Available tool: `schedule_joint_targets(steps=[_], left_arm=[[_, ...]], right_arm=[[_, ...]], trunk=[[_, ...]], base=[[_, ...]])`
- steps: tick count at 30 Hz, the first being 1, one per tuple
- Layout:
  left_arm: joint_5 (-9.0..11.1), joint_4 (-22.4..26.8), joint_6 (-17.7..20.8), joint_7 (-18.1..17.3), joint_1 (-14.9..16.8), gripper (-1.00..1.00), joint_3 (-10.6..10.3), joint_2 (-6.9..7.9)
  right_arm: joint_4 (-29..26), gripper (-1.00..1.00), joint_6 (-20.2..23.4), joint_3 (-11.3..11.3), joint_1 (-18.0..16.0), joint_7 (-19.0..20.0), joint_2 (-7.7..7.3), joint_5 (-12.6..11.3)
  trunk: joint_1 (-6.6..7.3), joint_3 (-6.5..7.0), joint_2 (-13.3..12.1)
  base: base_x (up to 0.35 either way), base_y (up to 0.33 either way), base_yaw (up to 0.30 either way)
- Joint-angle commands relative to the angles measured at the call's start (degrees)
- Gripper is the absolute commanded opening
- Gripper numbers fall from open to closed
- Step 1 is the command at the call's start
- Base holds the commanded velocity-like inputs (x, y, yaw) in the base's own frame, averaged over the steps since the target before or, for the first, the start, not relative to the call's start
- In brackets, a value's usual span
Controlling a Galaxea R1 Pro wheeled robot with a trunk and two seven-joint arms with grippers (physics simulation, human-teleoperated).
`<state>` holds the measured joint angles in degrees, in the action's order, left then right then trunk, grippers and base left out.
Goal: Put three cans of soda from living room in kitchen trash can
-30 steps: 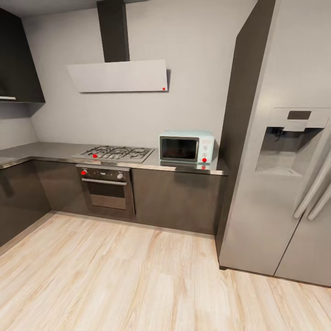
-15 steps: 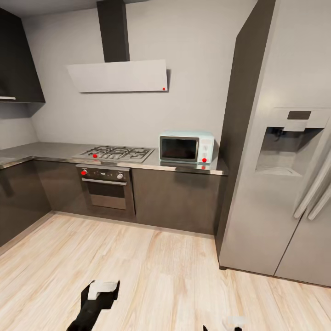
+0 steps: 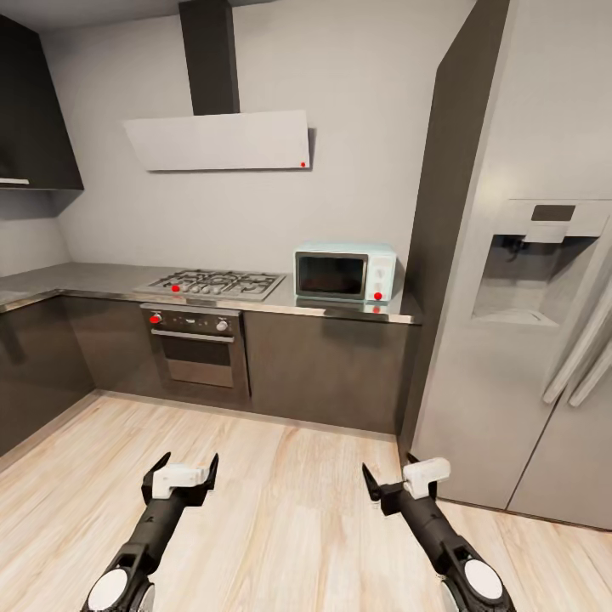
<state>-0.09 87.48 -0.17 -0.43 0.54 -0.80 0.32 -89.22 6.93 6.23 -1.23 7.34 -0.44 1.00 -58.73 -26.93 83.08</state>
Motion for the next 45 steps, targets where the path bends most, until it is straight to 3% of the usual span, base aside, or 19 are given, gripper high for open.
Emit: schedule_joint_targets(steps=[1, 3, 7, 12, 18, 26, 31, 37, 45], left_arm=[[-0.1, 0.1, 0.0, 0.0, 0.2, 1.0, 0.0, 0.01], [-0.3, 0.3, 0.0, -0.1, 0.9, 1.0, -0.1, 0.03], [-0.6, -0.5, -1.0, -0.1, 2.2, 1.0, -0.3, 0.01], [-0.7, -1.9, -4.1, 0.0, 2.7, 1.0, -0.1, -0.08], [-0.8, -5.4, -4.8, 0.2, 3.0, 1.0, -0.3, -0.25], [-0.8, -7.7, -5.3, 0.3, 2.9, 1.0, 0.0, -0.18], [-0.3, -13.2, -5.8, 0.4, 2.8, 1.0, 0.3, 0.04], [-0.5, -15.6, -6.0, 0.5, 2.8, 1.0, 0.4, 0.08], [-0.6, -19.8, -9.0, 0.6, 2.9, 1.0, 0.5, 0.07]], right_arm=[[-0.3, 1.0, 0.1, 0.0, -0.5, 0.1, -0.02, 0.0], [-0.8, 1.0, 0.4, -0.2, -1.6, 0.6, -0.13, 0.2], [-1.2, 1.0, 0.5, -1.3, -3.3, 4.1, -3.12, 0.0], [1.4, 1.0, 0.5, -2.6, -4.0, 5.3, -4.4, -0.1], [6.5, 1.0, 0.1, -3.0, -5.2, 5.5, -4.54, 0.1], [6.2, 1.0, -0.1, -3.0, -5.9, 5.6, -4.58, -0.1], [6.2, 1.0, 0.0, -2.8, -5.9, 5.5, -4.58, 0.0], [6.2, 1.0, -0.1, -2.8, -6.0, 5.5, -4.57, -0.2], [6.3, 1.0, 0.0, -2.6, -6.0, 5.1, -4.2, -0.2]], trunk=[[0.0, 0.0, 0.0], [0.0, 0.0, 0.0], [0.0, 0.0, 0.0], [0.0, 0.0, 0.0], [0.0, 0.0, 0.0], [0.0, 0.0, 0.0], [0.0, 0.0, 0.0], [0.0, 0.0, 0.0], [0.0, 0.0, 0.0]], base=[[0.0, 0.0, 0.0], [0.0, 0.0, 0.0], [0.0, 0.0, 0.0], [0.001, 0.0, 0.0], [0.047, 0.0, 0.0], [0.056, 0.0, 0.0], [0.013, 0.0, 0.0], [0.004, 0.0, 0.0], [0.0, 0.0, 0.0]])
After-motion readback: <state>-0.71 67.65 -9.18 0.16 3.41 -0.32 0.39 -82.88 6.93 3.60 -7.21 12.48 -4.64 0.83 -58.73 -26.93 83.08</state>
